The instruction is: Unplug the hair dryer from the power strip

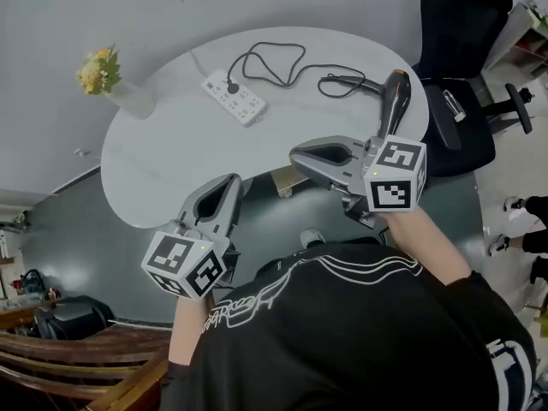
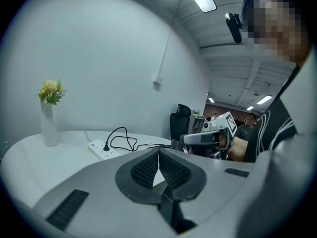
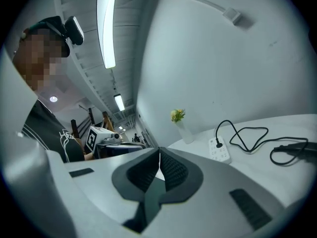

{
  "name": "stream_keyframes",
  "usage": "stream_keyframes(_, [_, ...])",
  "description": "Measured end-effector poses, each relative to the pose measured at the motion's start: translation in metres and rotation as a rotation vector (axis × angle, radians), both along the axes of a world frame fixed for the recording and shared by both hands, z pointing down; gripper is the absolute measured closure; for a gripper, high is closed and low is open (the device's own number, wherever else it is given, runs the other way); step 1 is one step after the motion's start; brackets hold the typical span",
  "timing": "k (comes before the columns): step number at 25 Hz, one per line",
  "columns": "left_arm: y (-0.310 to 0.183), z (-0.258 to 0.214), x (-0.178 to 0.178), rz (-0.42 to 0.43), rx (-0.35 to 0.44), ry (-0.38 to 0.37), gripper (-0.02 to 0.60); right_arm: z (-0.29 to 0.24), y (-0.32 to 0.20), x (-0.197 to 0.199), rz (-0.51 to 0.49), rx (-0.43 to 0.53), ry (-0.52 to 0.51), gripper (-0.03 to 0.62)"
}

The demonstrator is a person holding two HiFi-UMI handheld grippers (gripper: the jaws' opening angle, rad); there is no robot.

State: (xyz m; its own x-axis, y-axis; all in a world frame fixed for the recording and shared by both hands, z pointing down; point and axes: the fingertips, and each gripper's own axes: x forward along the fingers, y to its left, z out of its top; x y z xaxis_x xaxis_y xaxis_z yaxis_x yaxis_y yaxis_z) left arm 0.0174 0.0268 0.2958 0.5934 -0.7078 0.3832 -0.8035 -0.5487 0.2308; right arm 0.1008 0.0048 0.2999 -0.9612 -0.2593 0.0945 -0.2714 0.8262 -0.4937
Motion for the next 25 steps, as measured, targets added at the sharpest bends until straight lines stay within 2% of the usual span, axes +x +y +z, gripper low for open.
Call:
stream_keyframes(7, [-0.052,0.0,-0.013,0.015,0.017,-0.019,0.578,0.002,-0.035,-0.015,0.002,-0.009,0.003,0.597])
stream_keyframes(15, [-0.128,0.023,-0.053,0.056,-0.002,-0.018,0.577,0.021,-0.091,-0.048,0.058,-0.063,0.039,0.597])
stream_keyframes(22, [-0.196,0.063,-0.087,0.135,-0.029,-0.114,0.575,0.034,-0.147,-0.074,0.142,-0.111,0.066,0.597])
stream_keyframes(25, [-0.218,0.079,-0.095,0.192,-0.047,-0.142,0.522,0.041,-0.163,-0.08,0.179,-0.136,0.076,0.597])
